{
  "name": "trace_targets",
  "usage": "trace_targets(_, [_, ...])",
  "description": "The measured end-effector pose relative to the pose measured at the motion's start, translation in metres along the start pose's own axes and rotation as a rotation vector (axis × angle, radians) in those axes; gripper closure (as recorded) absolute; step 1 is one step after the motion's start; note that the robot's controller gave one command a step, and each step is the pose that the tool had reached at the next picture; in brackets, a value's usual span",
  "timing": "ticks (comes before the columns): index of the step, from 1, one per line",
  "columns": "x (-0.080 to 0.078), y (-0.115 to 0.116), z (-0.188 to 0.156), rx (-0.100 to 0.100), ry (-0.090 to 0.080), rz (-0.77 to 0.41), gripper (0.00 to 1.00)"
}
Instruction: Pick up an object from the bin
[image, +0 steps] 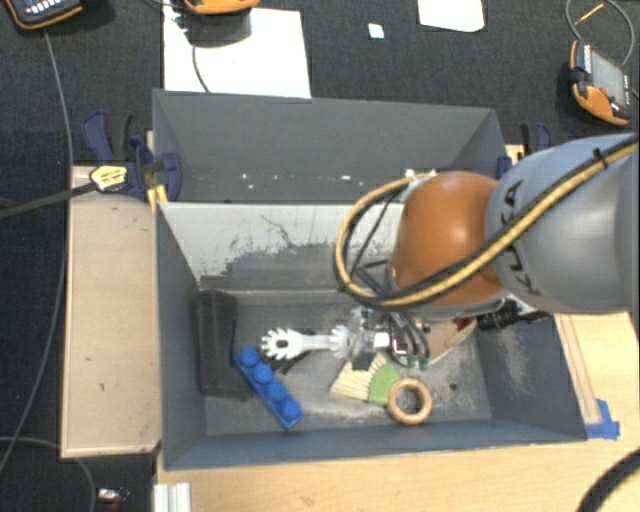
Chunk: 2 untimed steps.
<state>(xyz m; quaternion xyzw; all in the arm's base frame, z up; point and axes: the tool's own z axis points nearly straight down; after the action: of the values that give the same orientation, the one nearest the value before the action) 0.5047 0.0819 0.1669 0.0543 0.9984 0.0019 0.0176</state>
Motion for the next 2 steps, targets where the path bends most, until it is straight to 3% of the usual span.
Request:
trace_targets(1, [0.000,0.001,0.061,0.004,0.020,0.000,1.00])
trace_targets(2, [-0.007,-0.033,0.033,-0.001,-0.005,0.050,1.00])
